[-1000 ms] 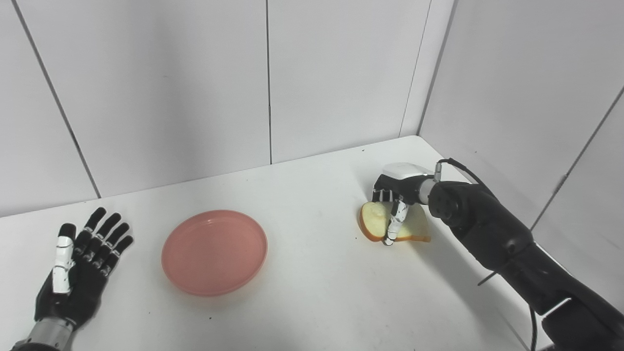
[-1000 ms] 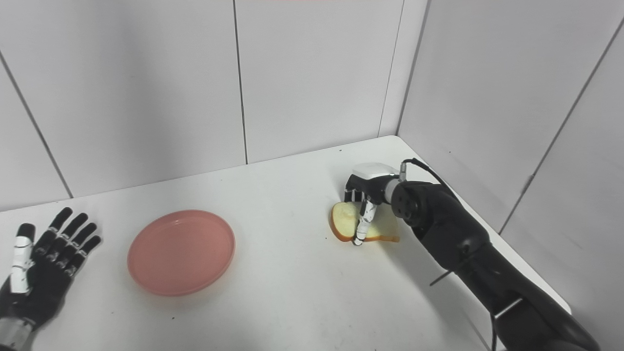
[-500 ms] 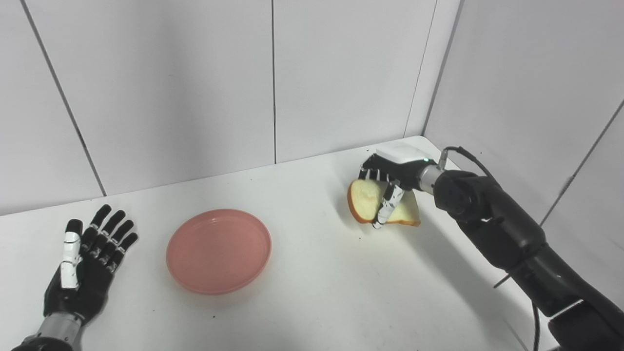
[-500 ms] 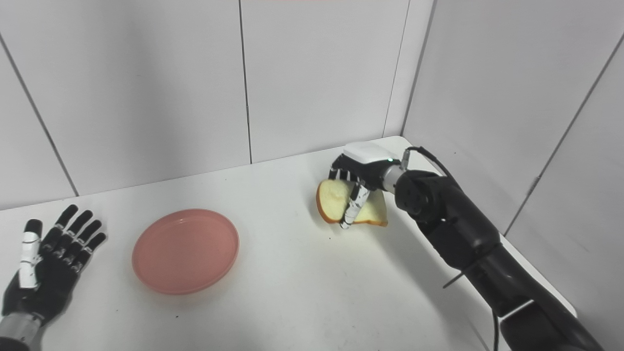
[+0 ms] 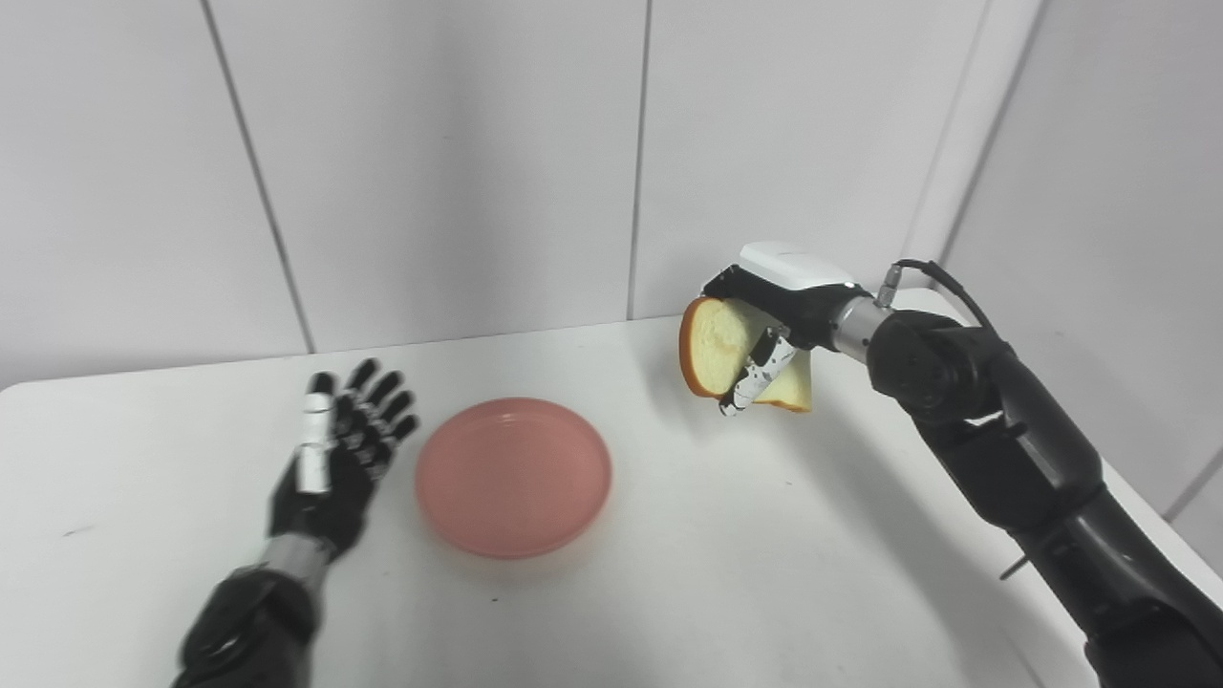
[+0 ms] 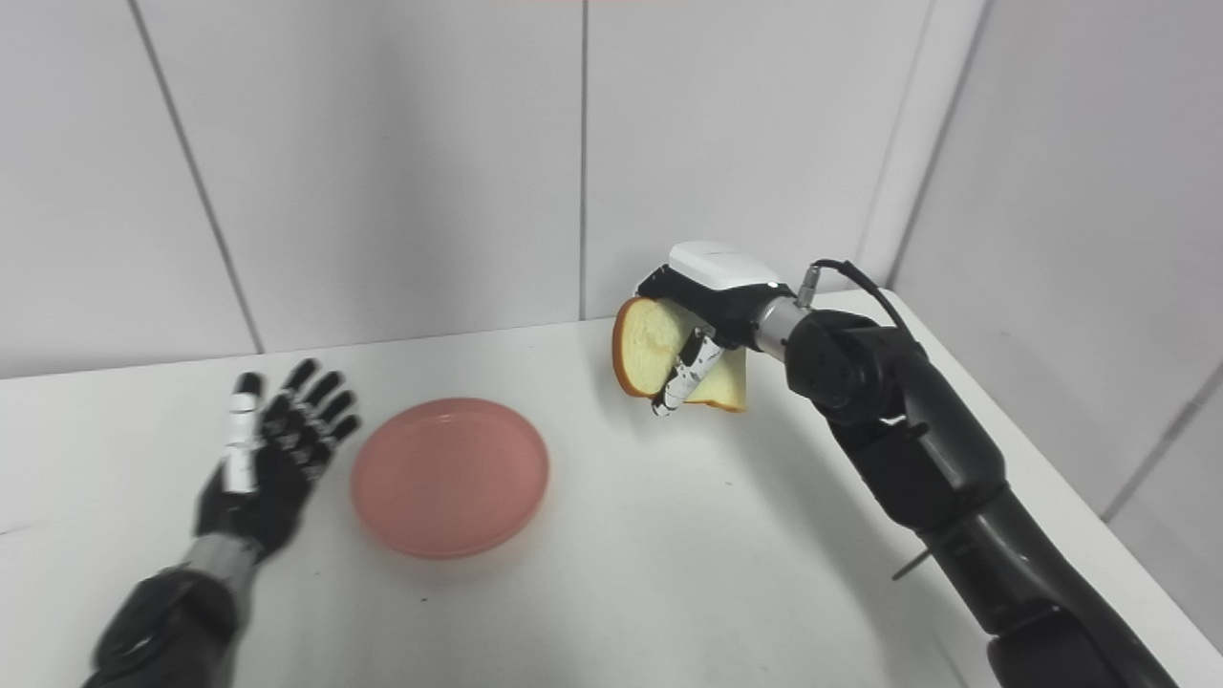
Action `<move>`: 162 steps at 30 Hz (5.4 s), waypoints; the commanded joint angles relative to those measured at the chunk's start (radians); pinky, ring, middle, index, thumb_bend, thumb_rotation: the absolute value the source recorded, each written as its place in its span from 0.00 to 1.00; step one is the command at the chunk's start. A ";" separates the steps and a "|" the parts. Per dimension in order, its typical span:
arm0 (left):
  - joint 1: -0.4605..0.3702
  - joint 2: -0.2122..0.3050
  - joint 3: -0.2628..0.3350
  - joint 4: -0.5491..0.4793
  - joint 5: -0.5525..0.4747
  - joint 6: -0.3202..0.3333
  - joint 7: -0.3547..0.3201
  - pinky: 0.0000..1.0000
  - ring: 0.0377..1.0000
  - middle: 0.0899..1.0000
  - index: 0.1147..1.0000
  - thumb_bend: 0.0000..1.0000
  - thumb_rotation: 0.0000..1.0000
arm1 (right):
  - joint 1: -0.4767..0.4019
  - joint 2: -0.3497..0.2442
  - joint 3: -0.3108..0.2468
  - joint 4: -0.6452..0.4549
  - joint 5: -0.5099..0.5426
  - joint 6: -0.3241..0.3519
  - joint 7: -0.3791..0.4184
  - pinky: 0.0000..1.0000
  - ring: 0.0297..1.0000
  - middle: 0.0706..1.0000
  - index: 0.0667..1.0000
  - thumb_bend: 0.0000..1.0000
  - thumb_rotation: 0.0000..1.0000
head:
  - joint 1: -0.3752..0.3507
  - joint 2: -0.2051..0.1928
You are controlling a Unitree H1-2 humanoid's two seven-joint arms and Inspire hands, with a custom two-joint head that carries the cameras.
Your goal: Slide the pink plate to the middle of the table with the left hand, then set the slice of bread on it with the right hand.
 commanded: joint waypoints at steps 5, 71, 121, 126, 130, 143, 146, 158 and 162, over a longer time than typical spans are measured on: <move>0.066 -0.030 -0.030 0.060 0.057 0.086 0.061 0.99 0.98 0.98 0.99 0.73 0.96 | -0.132 0.067 0.024 0.035 0.031 -0.070 -0.023 0.40 0.38 0.46 0.50 0.51 0.00 | 0.051 0.009; 0.077 -0.068 -0.047 -0.050 0.081 0.166 0.118 1.00 0.98 0.99 1.00 0.71 0.99 | -0.146 0.312 0.266 0.139 -0.187 -0.067 0.074 0.73 0.85 0.90 0.90 0.77 0.41 | 0.100 0.079; 0.333 -0.024 -0.087 -0.493 0.330 0.018 0.283 1.00 1.00 1.00 1.00 0.76 1.00 | 0.322 0.400 -0.186 -0.263 0.091 0.168 -0.178 0.99 1.00 1.00 1.00 0.83 1.00 | 0.084 0.055; 0.359 -0.011 -0.105 -0.485 0.341 -0.022 0.271 1.00 1.00 1.00 1.00 0.79 1.00 | 0.387 0.450 -0.222 -0.218 0.158 0.029 -0.332 0.99 1.00 1.00 1.00 0.85 1.00 | 0.086 0.050; 0.369 -0.010 -0.113 -0.458 0.296 -0.051 0.230 1.00 1.00 1.00 1.00 0.81 1.00 | 0.435 0.504 -0.253 -0.194 0.239 -0.032 -0.417 1.00 1.00 1.00 1.00 0.79 1.00 | 0.090 0.047; 0.395 0.015 -0.142 -0.526 0.250 0.051 0.147 1.00 1.00 1.00 1.00 0.76 1.00 | 0.577 0.620 -0.292 -0.120 0.440 -0.073 -0.524 1.00 1.00 1.00 1.00 0.74 1.00 | 0.100 0.035; 0.408 0.007 -0.133 -0.541 0.203 0.073 0.136 1.00 1.00 1.00 1.00 0.73 1.00 | 0.595 0.644 -0.305 -0.079 0.505 -0.119 -0.532 1.00 1.00 1.00 1.00 0.61 1.00 | 0.110 0.032; 0.399 0.053 -0.168 -0.512 0.304 0.073 0.171 1.00 1.00 1.00 1.00 0.79 1.00 | 0.586 0.659 -0.331 0.044 0.631 -0.205 -0.550 1.00 1.00 1.00 1.00 0.33 1.00 | 0.112 0.012; 0.389 0.056 -0.175 -0.520 0.337 0.094 0.185 1.00 1.00 1.00 1.00 0.74 1.00 | 0.587 0.657 -0.317 0.048 0.629 -0.193 -0.544 0.98 0.99 1.00 1.00 0.29 1.00 | 0.111 0.007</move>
